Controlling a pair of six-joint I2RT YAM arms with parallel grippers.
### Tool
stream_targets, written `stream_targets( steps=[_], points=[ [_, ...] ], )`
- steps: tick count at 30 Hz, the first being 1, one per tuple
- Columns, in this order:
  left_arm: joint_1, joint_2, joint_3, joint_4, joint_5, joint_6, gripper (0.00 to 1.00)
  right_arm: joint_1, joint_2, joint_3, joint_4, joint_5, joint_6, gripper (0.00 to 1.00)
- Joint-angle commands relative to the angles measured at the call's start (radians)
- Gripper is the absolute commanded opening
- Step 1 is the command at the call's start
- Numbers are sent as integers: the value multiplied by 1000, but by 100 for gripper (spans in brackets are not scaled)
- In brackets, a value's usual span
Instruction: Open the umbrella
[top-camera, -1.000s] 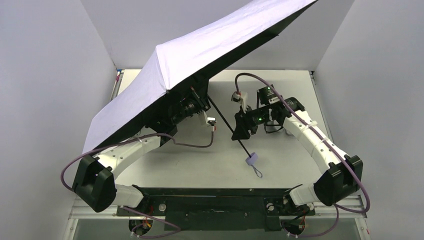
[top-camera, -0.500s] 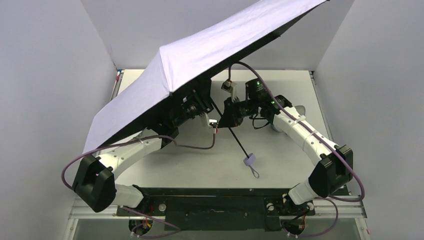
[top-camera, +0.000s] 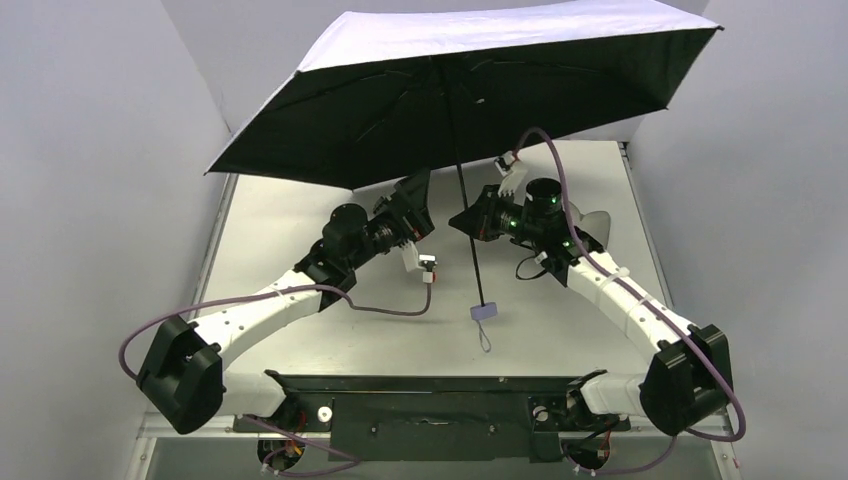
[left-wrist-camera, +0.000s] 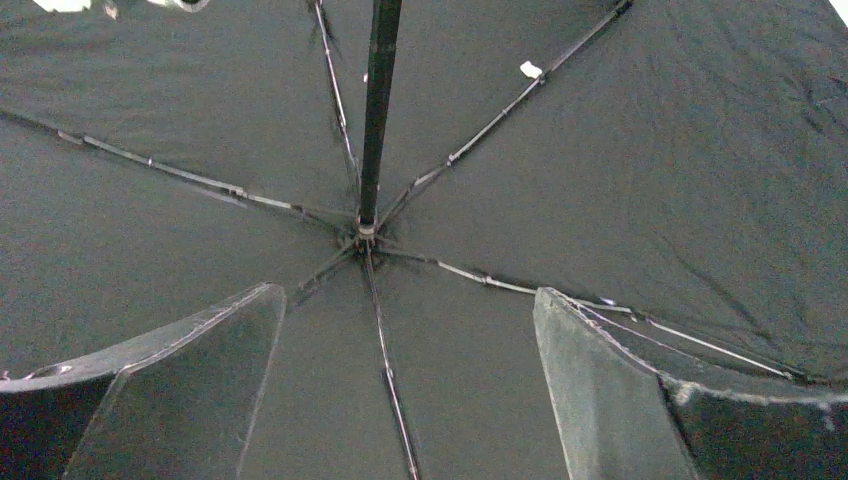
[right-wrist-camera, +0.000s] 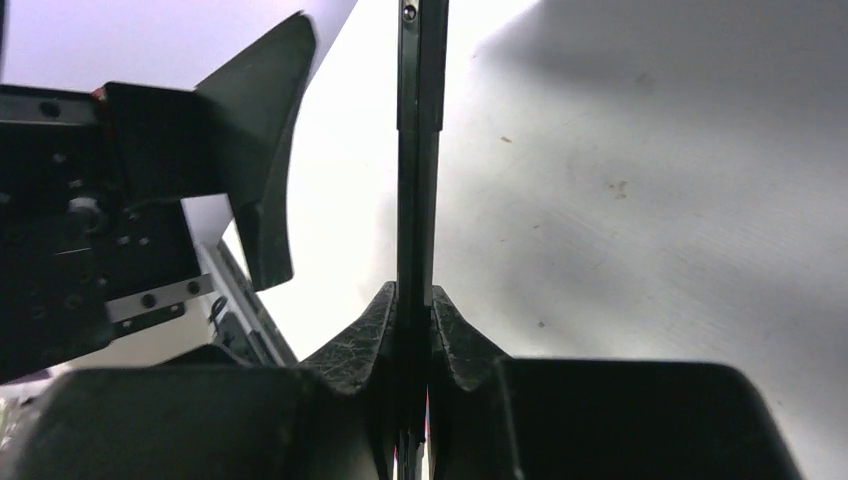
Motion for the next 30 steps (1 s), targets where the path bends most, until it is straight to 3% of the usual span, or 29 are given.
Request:
stream_targets(
  steps=[1,8,11,18,23,30],
  points=[
    [-21,-75,-33,16,-47,-69,99,-13,-118,-90,250,173,22,0],
    [-37,-163,-129,-40,-161,-202,97,-14,-246,-221,304,503,-2,0],
    [-38,-203,-155,-72,-219,-257,97,-1,-308,-267,284,703,-7,0],
    [-37,-268,-220,-127,-289,-326,97,55,-432,-367,232,999,32,0],
    [-35,-275,-241,-144,-326,-361,97,55,-456,-456,279,1140,45,3],
    [-19,-250,-187,-216,-397,-574,97,58,-359,-509,375,1101,59,11]
  ],
)
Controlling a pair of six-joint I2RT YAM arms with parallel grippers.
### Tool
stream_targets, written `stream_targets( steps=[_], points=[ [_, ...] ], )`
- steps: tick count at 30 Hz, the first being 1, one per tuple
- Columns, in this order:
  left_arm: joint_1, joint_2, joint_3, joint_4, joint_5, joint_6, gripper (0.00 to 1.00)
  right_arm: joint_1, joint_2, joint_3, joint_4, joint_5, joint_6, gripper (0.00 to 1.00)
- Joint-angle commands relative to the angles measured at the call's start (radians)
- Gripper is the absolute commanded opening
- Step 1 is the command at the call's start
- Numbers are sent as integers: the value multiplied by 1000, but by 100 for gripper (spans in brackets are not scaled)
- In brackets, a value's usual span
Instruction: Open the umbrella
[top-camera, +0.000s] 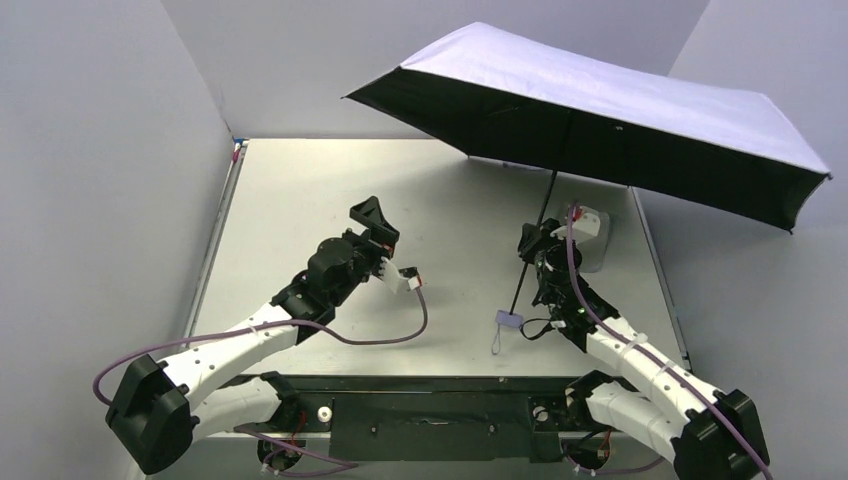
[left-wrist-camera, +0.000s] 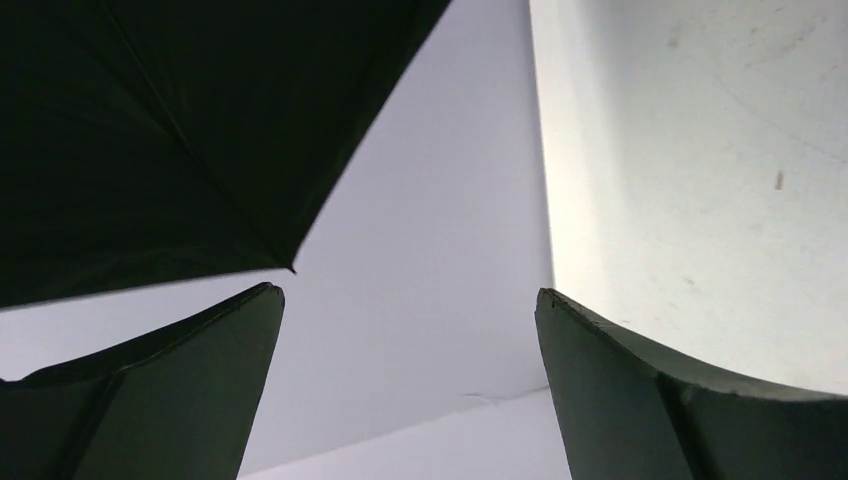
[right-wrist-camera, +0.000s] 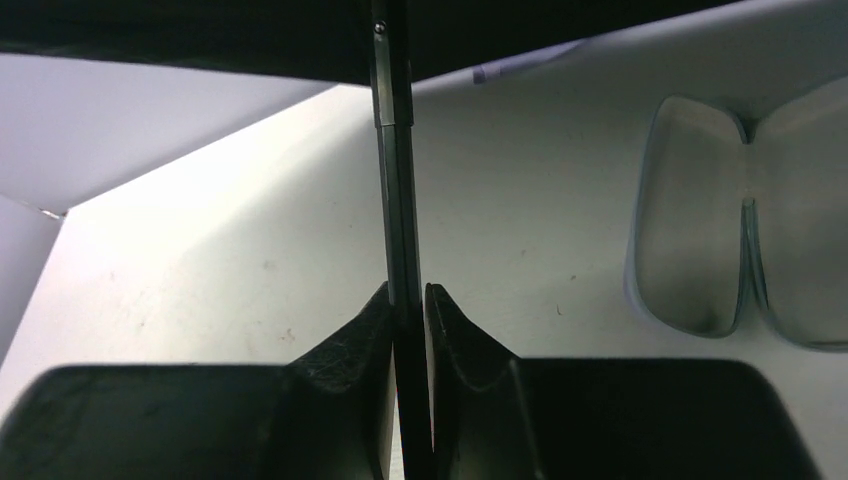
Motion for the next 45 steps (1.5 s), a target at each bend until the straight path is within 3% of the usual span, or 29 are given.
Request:
stream_targets(
  steps=[1,4,6,7,9,14,22,26,30,36,42,45],
  points=[
    [22,-3,65,-60,-41,-221,97,2,51,-22,135,43,39,13],
    [35,-39,71,-160,-4,-305,97,12,84,-41,187,2,53,20],
    [38,-50,64,-186,2,-350,97,21,113,-51,221,-24,55,29],
    [42,-51,62,-196,-6,-388,97,30,123,-54,244,-37,53,39],
    [57,-45,79,-223,-23,-463,97,44,152,-56,267,-60,42,46],
    [150,-33,139,-342,-11,-656,97,75,167,-57,262,-98,-23,51],
    [229,-58,128,-384,-2,-764,97,85,63,-99,185,-148,-200,69],
    [229,-73,123,-386,8,-772,97,64,27,-59,130,-104,-231,73],
    [229,-64,135,-378,11,-772,97,-8,34,11,95,-157,-189,77],
    [228,-35,176,-374,24,-769,97,-112,185,116,127,-179,-111,77],
    [228,-14,195,-381,29,-767,97,-166,315,212,232,-342,-82,73],
    [229,-10,193,-384,39,-778,97,-171,350,240,260,-372,-66,66]
  ],
)
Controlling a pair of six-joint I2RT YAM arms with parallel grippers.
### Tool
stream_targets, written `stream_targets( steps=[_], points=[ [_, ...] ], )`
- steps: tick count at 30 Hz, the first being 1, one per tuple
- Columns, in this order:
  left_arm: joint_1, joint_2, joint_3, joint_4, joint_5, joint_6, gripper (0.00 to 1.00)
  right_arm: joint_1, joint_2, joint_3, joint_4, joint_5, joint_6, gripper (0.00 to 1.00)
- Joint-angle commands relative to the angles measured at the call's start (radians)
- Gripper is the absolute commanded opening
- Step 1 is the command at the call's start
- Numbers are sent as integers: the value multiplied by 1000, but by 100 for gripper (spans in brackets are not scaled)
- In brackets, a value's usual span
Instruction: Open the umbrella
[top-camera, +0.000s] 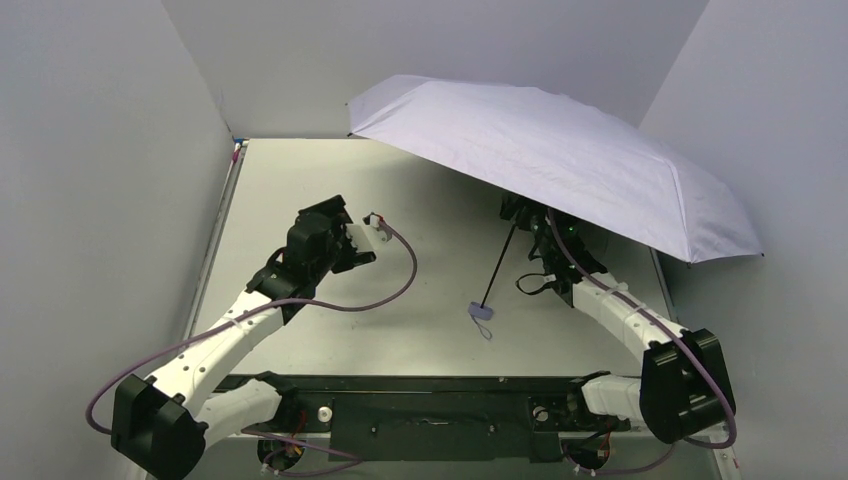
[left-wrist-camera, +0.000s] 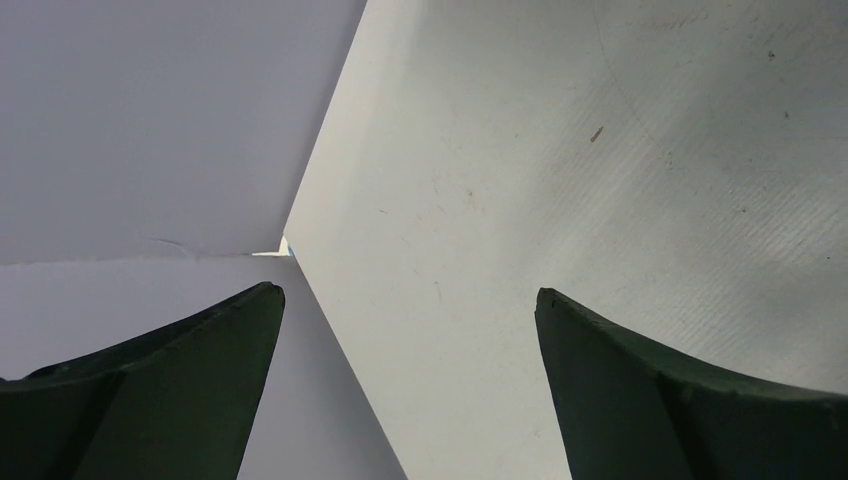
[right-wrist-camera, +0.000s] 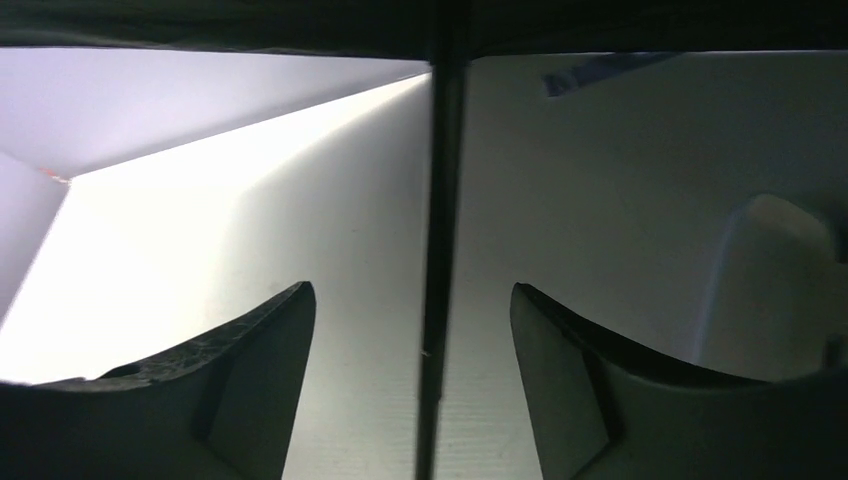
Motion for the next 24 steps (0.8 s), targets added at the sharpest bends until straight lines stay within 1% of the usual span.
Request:
stream_targets(
  steps=[1,3,4,5,6,7,8,9,10,11,12,16,20,24],
  points=[
    [4,5,46,10,31,-32,97,-5,45,72,122,-97,46,64],
    [4,7,49,9,41,-43,97,-11,67,90,118,-103,68,55],
    [4,7,52,9,45,-48,97,-13,73,100,109,-105,75,46],
    [4,7,54,9,46,-49,97,-18,82,103,107,-107,85,42],
    [4,7,56,9,46,-50,97,-19,86,106,104,-109,87,35],
    [4,8,57,9,46,-50,97,-21,89,106,104,-110,90,30],
    [4,8,58,8,45,-50,97,-22,90,104,110,-112,90,19],
    [5,9,57,8,44,-50,97,-22,88,101,113,-116,91,13],
    [5,8,58,9,45,-49,97,-22,87,96,124,-126,92,5],
    [5,10,58,9,46,-48,97,-23,82,94,131,-131,91,1],
    [5,10,59,10,48,-48,97,-22,76,88,139,-134,91,0],
    [5,16,61,18,50,-48,97,0,0,47,167,-120,52,0],
    [5,23,56,24,50,-41,97,57,-86,-19,221,-102,2,0],
    [5,28,55,25,51,-40,97,103,-148,-82,264,-110,2,0]
  ],
)
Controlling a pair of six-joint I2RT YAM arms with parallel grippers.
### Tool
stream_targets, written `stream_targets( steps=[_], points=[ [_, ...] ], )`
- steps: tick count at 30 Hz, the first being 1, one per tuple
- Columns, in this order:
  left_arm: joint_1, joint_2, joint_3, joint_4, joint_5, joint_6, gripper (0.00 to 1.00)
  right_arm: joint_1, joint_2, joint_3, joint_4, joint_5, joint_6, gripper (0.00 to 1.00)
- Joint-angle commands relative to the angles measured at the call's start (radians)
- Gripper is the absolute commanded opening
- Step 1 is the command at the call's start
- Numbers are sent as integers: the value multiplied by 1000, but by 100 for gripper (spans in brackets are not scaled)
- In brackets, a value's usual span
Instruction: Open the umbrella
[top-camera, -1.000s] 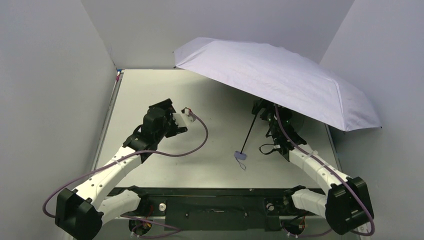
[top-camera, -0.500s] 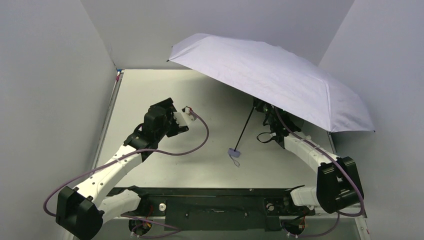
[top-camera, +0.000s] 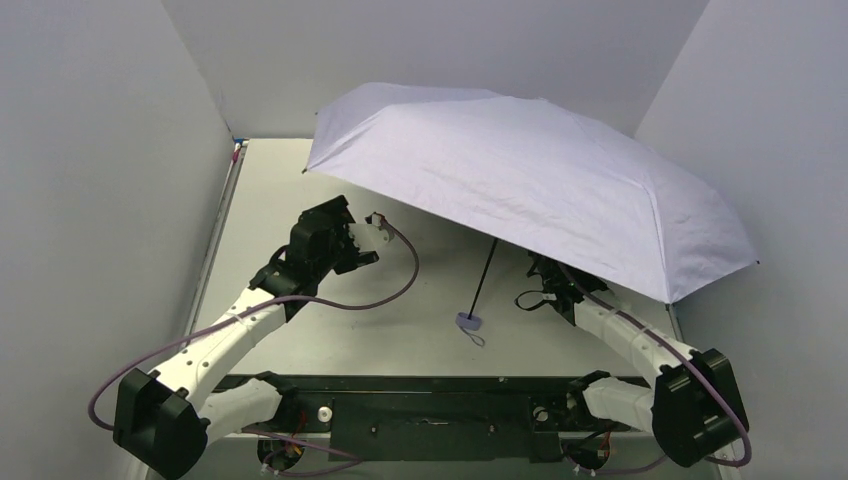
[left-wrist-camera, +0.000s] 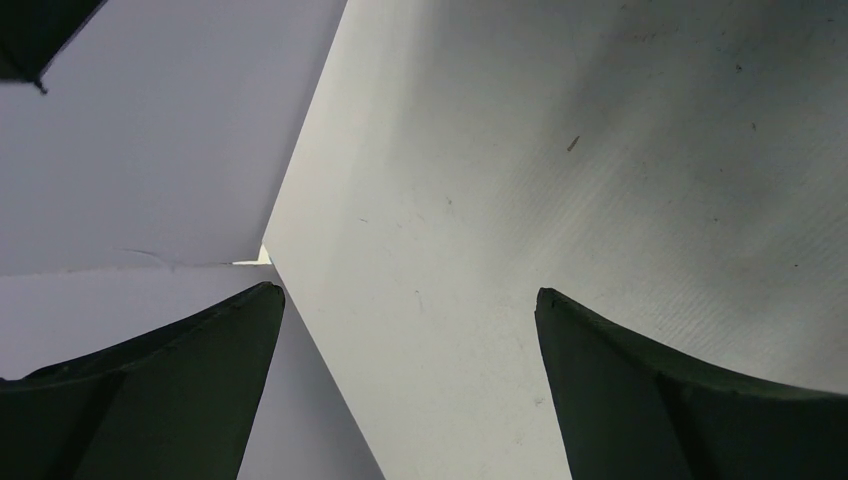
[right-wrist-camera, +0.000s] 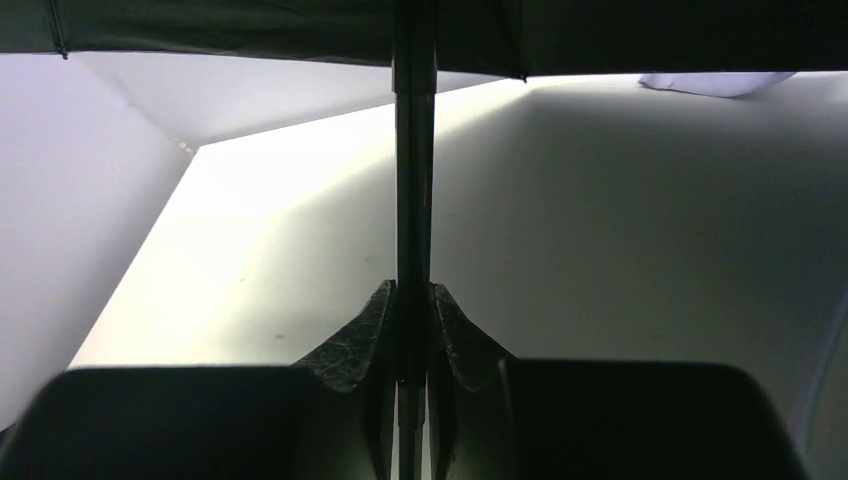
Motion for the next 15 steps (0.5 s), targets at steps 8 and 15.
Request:
stream_targets(
  steps=[8,15],
  points=[
    [6,-2,46,-20,26,-14,97,52,-74,-58,137,-7,1,0],
    [7,-12,21,-136,52,12,97,47,-1,-81,161,-95,-69,3]
  ],
)
